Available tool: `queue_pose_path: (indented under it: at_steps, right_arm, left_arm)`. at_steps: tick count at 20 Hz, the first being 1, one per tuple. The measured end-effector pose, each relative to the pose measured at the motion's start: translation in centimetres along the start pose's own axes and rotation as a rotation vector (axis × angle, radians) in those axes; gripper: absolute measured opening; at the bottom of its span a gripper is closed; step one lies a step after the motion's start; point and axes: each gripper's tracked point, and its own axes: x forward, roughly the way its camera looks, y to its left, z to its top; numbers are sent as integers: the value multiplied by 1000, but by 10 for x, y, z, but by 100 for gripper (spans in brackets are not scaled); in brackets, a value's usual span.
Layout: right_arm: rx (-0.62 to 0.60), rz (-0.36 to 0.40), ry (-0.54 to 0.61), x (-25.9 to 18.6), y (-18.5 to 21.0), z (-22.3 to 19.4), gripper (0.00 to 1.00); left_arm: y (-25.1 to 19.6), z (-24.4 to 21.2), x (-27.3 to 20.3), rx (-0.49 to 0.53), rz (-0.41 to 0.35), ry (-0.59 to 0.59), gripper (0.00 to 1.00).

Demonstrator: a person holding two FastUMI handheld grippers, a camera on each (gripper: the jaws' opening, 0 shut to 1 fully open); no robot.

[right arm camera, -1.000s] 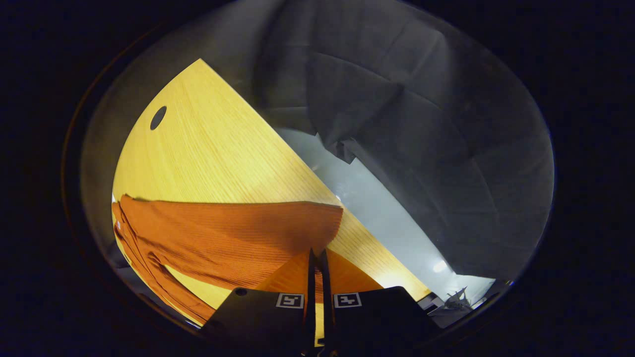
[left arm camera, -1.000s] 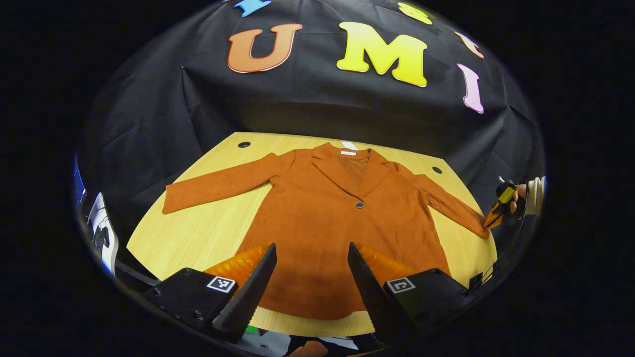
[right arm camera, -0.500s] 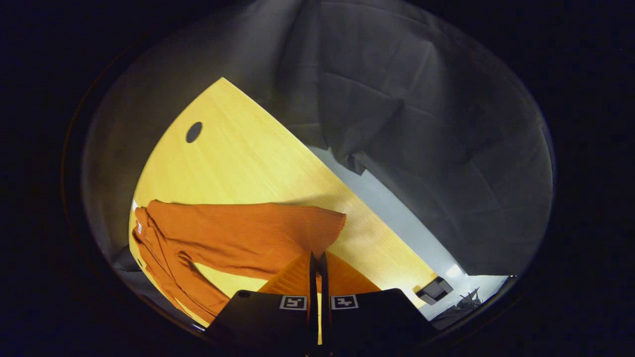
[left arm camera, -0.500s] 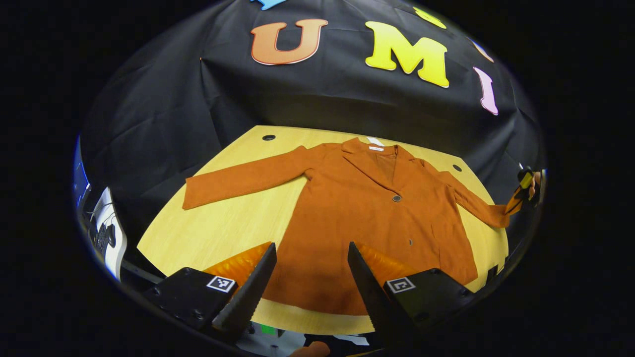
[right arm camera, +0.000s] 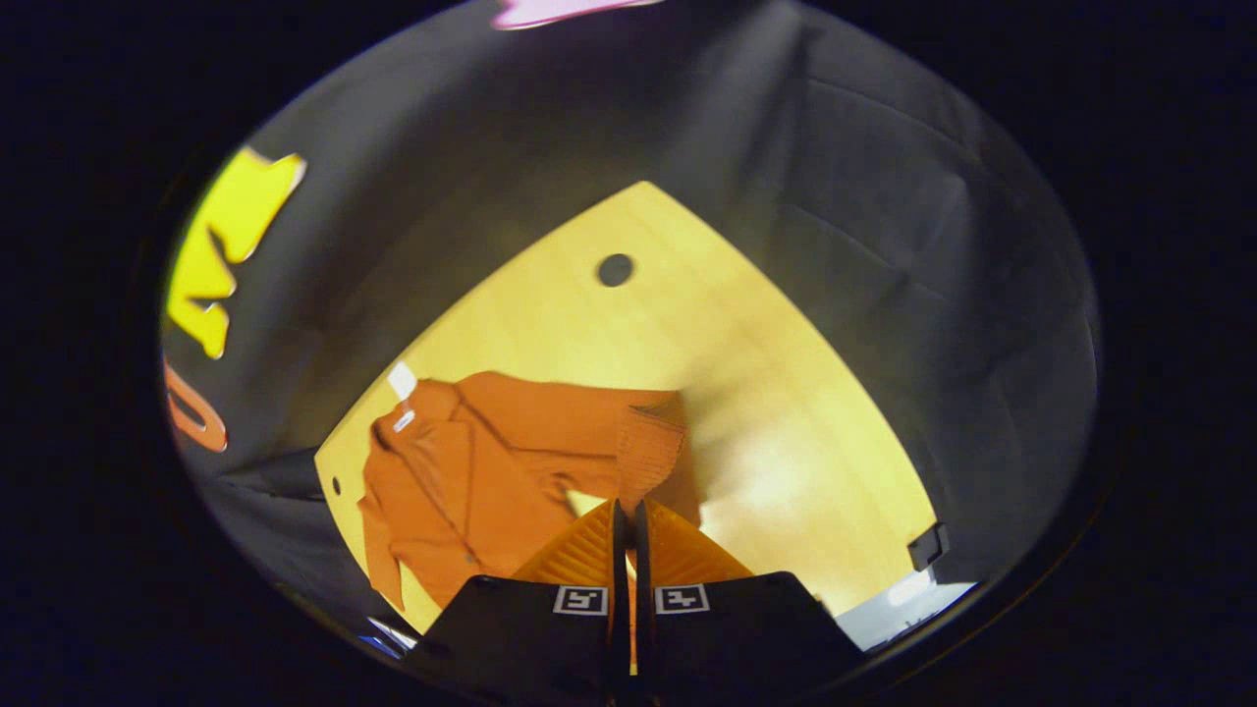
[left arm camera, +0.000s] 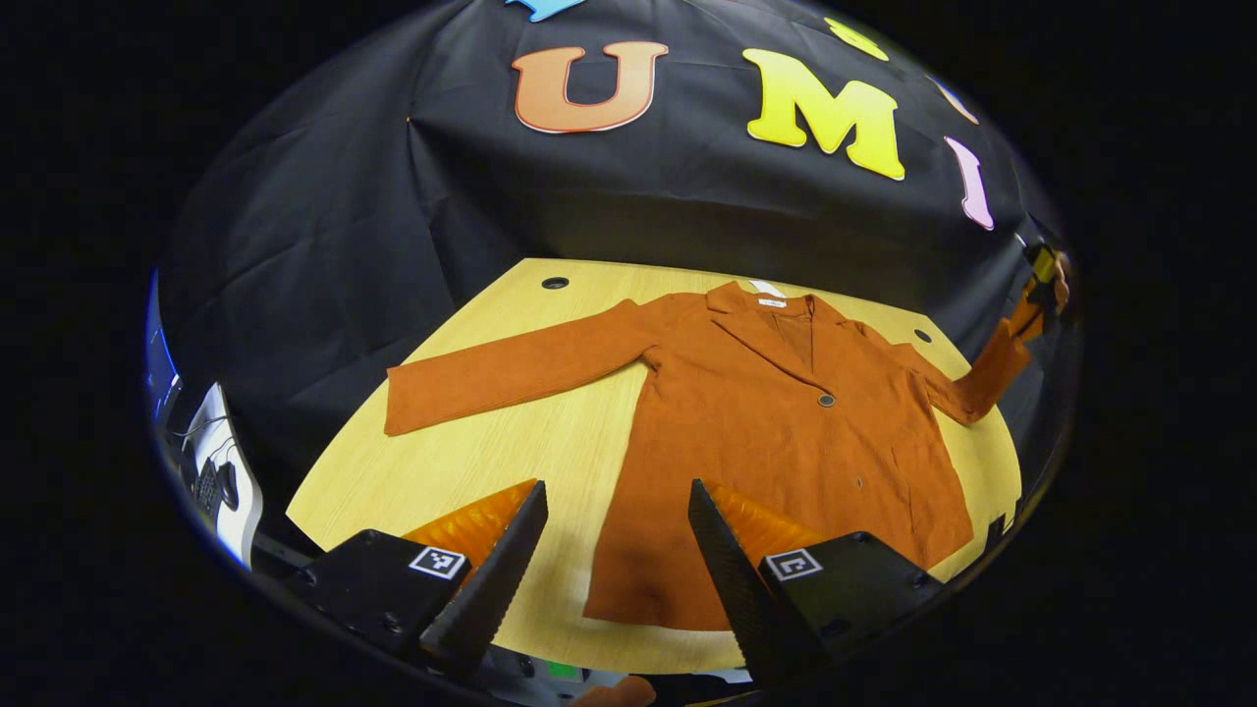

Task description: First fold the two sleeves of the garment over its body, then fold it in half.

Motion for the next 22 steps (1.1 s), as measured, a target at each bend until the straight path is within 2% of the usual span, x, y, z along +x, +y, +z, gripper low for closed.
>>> queue_pose_path:
  at_steps: [5,9,11,15,22]
  right_arm:
    - [-190,102,47,19,166,-39,3]
    - [-324,146,117,50,275,-92,3]
    - [-360,166,151,63,314,-115,3]
    - [-403,168,212,96,364,-149,3]
    - [-441,169,299,151,412,-199,3]
  left_arm:
    - [36,-17,-5,-74,36,25,94]
    - [69,-27,-16,-42,81,29,95]
    - [83,-30,-19,-28,95,32,94]
    - [105,-38,-22,-54,112,42,94]
    - [125,-65,-34,-105,138,107,94]
